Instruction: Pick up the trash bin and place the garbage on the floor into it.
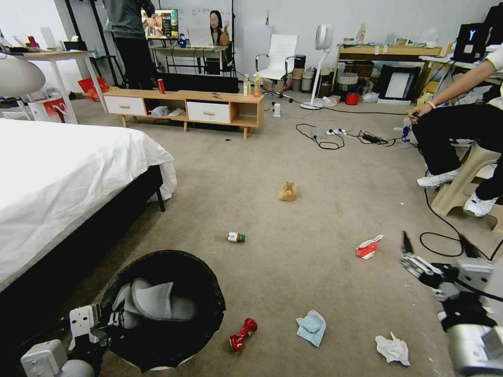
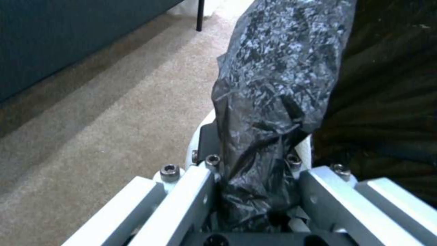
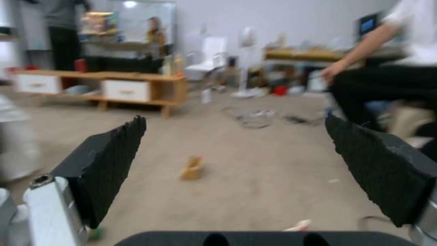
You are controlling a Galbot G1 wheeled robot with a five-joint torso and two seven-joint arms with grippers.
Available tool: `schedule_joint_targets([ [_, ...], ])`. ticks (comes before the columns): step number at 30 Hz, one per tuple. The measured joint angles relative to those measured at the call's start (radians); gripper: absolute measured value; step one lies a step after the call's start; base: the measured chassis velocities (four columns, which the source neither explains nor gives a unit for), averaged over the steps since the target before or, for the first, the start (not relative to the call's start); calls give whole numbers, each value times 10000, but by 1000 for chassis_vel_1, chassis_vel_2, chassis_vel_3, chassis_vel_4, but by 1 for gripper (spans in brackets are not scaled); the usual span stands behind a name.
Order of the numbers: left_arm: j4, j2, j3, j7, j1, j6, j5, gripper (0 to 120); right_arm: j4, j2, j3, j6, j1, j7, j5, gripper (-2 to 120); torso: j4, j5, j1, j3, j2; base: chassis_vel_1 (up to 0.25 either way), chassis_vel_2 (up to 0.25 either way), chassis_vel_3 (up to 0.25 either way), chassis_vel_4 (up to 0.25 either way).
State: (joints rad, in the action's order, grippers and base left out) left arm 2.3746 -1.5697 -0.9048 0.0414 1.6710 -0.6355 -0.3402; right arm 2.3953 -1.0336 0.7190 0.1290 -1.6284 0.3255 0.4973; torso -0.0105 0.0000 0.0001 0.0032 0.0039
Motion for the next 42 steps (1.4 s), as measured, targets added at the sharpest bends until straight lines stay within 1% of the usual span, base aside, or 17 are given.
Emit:
schedule_joint_targets([
  [1, 0, 0, 0, 0, 0, 0, 0, 7, 0, 0, 0, 0, 0, 0, 0, 100, 0, 0, 0, 0, 0, 0, 0, 0, 0],
  [2, 3, -5, -15, 0, 8, 0, 1, 7, -49, 343, -223, 204, 197, -64, 545, 100, -1, -1, 0, 0, 1, 0, 0, 0, 0],
  [4, 3, -9, -58, 2, 6, 0, 1, 7, -184, 689, -467, 433, 398, -87, 1171, 100, -3, 0, 0, 1, 0, 0, 0, 0, 0],
  [5, 3, -9, -58, 2, 6, 0, 1, 7, -184, 689, -467, 433, 398, -87, 1171, 100, -3, 0, 0, 1, 0, 0, 0, 0, 0],
  [8, -7, 12, -108, -2, -39, -26, -23, 7, -553, 1225, -1020, 770, 851, -53, 2532, 100, -3, 0, 0, 1, 0, 0, 0, 0, 0],
  [14, -122, 46, -188, -19, -56, -38, -33, 7, -885, 1400, -1733, 1028, 1484, 167, 3462, 100, -2, -1, 0, 1, 0, 0, 0, 0, 0],
  [17, -251, 111, -336, -32, -58, -47, -45, 7, -1496, 1578, -2892, 1591, 2250, 676, 4223, 100, -3, -1, 0, 0, 0, 0, 0, 0, 0],
  [18, -251, 111, -336, -32, -58, -47, -45, 7, -1496, 1578, -2892, 1591, 2250, 676, 4223, 100, -3, -1, 0, 0, 0, 0, 0, 0, 0],
  [20, -310, 125, -362, -35, -87, -53, -74, 7, -1765, 1580, -3318, 2059, 2498, 1086, 4672, 100, -3, -1, 0, 0, 0, 0, 0, 0, 0],
  [21, -310, 125, -362, -35, -87, -53, -74, 7, -1765, 1580, -3318, 2059, 2498, 1086, 4672, 100, -3, -1, 0, 0, 0, 0, 0, 0, 0],
  [23, -372, 134, -383, -36, -125, -54, -80, 7, -2090, 1575, -3838, 2530, 2747, 1628, 5162, 100, -5, -1, 0, 0, 0, 0, 0, 0, 0],
  [24, -372, 134, -383, -36, -125, -54, -80, 7, -2090, 1575, -3838, 2530, 2747, 1628, 5162, 100, -5, -1, 0, 0, 0, 0, 0, 0, 0],
  [25, -397, 143, -386, -36, -136, -55, -80, 7, -2270, 1573, -4067, 2717, 2838, 1798, 5366, 100, 0, -1, 0, 0, 0, 0, 0, 0, 0],
  [30, -457, 174, -391, -38, -174, -63, -82, 7, -2776, 1526, -4553, 3026, 3044, 1996, 5605, 100, -7, -1, 0, 0, 0, 0, 0, 0, 0],
  [33, -520, 218, -427, -41, -179, -65, -85, 7, -3264, 1462, -4927, 3783, 3436, 2451, 6221, 100, -1, -1, 0, 0, 0, 0, 0, 0, 0],
  [36, -558, 231, -431, -41, -204, -65, -89, 7, -3577, 1458, -5030, 4127, 3606, 2654, 6529, 100, -3, 0, 0, 0, 0, 0, 0, 0, 0],
  [42, -601, 219, -411, -41, -247, -65, -87, 7, -3992, 1448, -5166, 4395, 3717, 2724, 6668, 100, -3, -1, 0, 0, 0, 0, 0, 0, 0],
])
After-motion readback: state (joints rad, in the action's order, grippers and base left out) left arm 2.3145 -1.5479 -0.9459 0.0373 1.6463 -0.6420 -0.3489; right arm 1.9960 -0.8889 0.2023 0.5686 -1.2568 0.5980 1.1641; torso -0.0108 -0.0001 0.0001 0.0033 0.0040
